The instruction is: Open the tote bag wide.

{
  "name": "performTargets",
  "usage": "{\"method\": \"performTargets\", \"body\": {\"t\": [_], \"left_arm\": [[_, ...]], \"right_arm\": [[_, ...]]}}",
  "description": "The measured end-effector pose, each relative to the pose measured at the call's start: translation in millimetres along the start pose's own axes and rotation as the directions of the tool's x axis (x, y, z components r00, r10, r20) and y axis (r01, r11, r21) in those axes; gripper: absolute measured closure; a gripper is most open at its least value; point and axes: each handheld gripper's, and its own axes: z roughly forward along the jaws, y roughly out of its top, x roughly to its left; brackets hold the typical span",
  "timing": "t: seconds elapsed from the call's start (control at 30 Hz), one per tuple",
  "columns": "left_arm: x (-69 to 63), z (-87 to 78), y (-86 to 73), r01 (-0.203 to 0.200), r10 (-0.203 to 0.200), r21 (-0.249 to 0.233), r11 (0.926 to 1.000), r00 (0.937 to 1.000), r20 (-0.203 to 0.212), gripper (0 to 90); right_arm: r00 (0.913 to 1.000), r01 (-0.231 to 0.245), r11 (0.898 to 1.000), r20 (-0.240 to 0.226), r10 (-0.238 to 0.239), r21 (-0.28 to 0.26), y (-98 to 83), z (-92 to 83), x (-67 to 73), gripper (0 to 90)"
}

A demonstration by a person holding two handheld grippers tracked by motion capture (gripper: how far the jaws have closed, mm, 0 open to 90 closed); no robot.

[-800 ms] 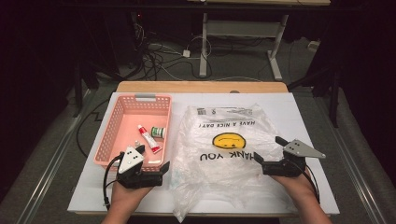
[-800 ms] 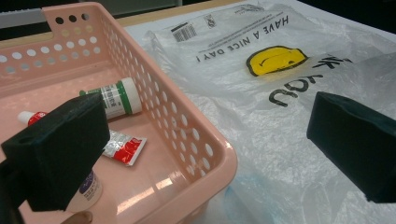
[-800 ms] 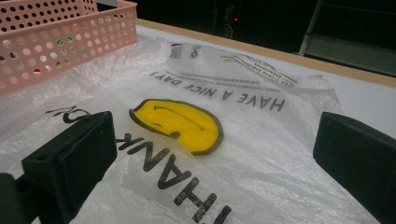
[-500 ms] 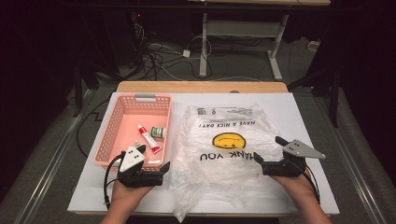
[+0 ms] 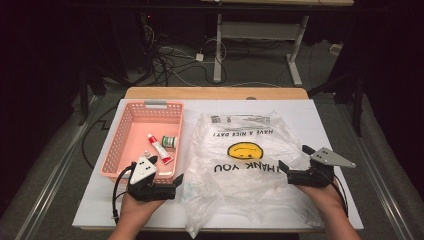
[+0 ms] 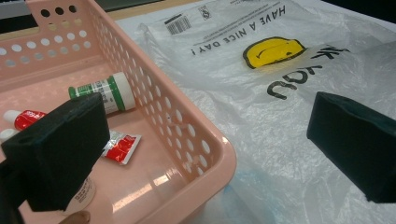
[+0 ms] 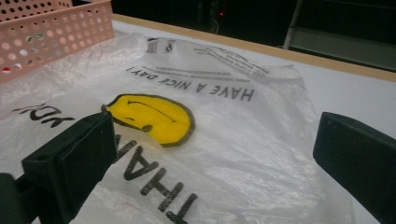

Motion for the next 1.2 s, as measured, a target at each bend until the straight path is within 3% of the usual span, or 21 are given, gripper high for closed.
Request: {"method": "performTargets", "body": {"t": [0.5,0.63,0.77,1.0,1.2], "left_arm": [[2.5,-4.9,-2.5,0.021,-0.021,-0.001,0.9998,0.9998,0.006,0.0],[0.7,-6.7,-2.2,-0.014,0.014,0.006,0.9999,0.9999,-0.007,0.0],[-1.6,-6.6,-3.0,-0.049,0.049,0.025,0.9985,0.9988,-0.005,0.0],[-3.8,-7.1,-4.8,0.002,-0.004,0.043,0.9991,0.9994,0.035,0.0],[-1.4,-9.2,-6.6,0.008,-0.01,0.042,0.9991,0.9992,0.038,0.0]], "right_arm": [[0.9915,-0.092,0.995,0.095,0.089,0.031,-13.0,-2.1,-47.6,0.5],[0.9898,-0.104,0.993,0.104,0.098,0.053,-14.7,1.3,-56.1,4.6],[0.9888,-0.111,0.991,0.109,0.102,0.079,-14.5,13.4,-63.8,8.1],[0.9855,-0.139,0.981,0.116,0.124,0.134,-0.2,44.1,-80.1,18.1],[0.9852,-0.146,0.972,0.116,0.126,0.184,13.6,71.9,-99.2,27.1]]}}
